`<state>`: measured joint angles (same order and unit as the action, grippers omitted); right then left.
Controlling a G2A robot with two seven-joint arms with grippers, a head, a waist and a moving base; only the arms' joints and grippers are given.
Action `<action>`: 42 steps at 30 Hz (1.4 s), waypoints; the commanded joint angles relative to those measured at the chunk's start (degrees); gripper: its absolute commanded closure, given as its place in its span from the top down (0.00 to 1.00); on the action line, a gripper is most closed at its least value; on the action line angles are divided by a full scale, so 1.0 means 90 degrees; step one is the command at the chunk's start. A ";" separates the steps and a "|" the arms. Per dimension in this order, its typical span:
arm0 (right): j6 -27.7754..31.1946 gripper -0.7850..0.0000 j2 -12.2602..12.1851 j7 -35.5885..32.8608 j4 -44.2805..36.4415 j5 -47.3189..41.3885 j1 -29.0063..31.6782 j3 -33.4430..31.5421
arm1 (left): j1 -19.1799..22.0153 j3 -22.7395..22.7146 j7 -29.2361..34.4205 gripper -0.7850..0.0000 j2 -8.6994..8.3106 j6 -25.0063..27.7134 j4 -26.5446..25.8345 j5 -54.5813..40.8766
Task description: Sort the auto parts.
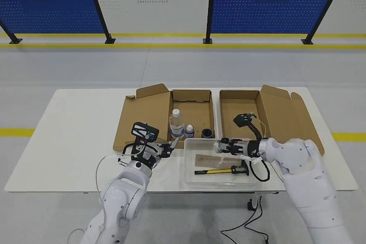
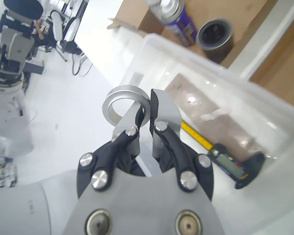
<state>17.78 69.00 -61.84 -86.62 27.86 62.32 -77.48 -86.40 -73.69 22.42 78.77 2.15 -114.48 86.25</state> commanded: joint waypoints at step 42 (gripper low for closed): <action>-0.1656 0.13 0.0719 0.2739 0.4886 0.4299 -0.2669 0.2150 | 0.0000 0.0000 0.0000 1.00 0.0000 0.0000 0.0000 0.0000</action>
<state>2.54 75.38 -36.99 -42.75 66.31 38.38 -58.39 -86.40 -73.69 22.42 78.77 2.15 -114.48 86.25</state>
